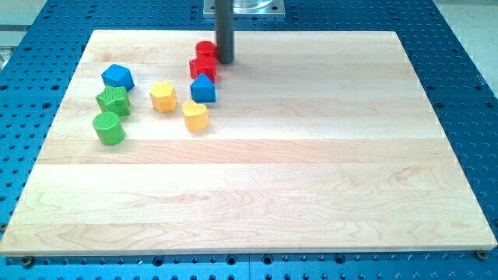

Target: Push the red circle into the blue cube

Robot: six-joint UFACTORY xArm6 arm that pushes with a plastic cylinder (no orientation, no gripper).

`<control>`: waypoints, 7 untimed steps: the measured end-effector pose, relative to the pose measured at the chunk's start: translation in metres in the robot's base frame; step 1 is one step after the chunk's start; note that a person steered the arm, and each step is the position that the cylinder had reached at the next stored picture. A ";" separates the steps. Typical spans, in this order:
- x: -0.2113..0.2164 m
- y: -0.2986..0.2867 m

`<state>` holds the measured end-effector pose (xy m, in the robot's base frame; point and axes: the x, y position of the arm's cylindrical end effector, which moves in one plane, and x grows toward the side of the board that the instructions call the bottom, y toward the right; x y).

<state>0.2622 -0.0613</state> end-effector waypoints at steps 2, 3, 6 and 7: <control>0.012 -0.056; -0.027 -0.062; 0.023 -0.099; 0.027 -0.072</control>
<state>0.2893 -0.1337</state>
